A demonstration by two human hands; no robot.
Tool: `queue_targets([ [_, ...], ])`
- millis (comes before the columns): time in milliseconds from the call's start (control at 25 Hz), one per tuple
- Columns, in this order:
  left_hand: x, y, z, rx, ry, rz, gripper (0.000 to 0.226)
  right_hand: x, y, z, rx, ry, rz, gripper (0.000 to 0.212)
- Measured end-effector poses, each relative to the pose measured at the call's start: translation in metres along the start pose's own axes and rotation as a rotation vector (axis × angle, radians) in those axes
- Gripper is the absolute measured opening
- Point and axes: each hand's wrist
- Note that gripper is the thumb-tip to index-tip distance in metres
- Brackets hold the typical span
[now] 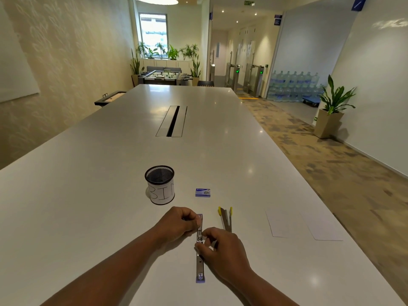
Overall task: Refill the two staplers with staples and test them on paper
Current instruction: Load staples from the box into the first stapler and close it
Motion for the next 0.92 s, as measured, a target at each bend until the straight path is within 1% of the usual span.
queue_targets([
  [120,0.001,-0.002,-0.002,0.074,0.008,0.016,0.015,0.001,0.0,0.0,0.002,0.001,-0.018,0.027],
  [200,0.001,-0.003,-0.003,0.083,0.017,0.016,0.015,0.001,-0.001,0.0,0.001,0.009,-0.017,0.027],
  [320,0.003,-0.002,-0.006,0.122,0.078,0.012,0.017,0.001,-0.001,0.0,-0.001,0.004,-0.013,0.026],
  [400,0.003,-0.002,-0.007,0.085,0.12,0.009,0.032,0.0,0.0,0.0,0.0,0.0,-0.015,0.026],
  [480,0.002,-0.001,-0.006,0.004,0.098,0.014,0.049,0.0,0.0,-0.001,0.002,-0.001,-0.015,0.027],
  [520,0.002,0.001,-0.005,-0.012,0.076,0.024,0.053,0.0,0.0,-0.001,0.002,-0.002,-0.013,0.027],
  [680,-0.006,0.011,-0.005,-0.093,0.043,0.084,0.047,-0.001,0.001,-0.001,0.008,-0.006,-0.007,0.03],
  [800,-0.01,0.016,-0.006,-0.05,0.04,0.148,0.045,-0.001,0.0,0.0,0.006,-0.005,-0.007,0.03],
  [920,-0.012,0.019,-0.007,-0.005,0.04,0.21,0.048,-0.001,0.0,0.0,0.005,-0.007,-0.008,0.031],
])
Point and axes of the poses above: each hand's wrist, its own x-axis away from the middle knuckle, its own z-axis out of the back of the hand, y = z × x, and after that the axes turned 13 degrees about -z, right-handed
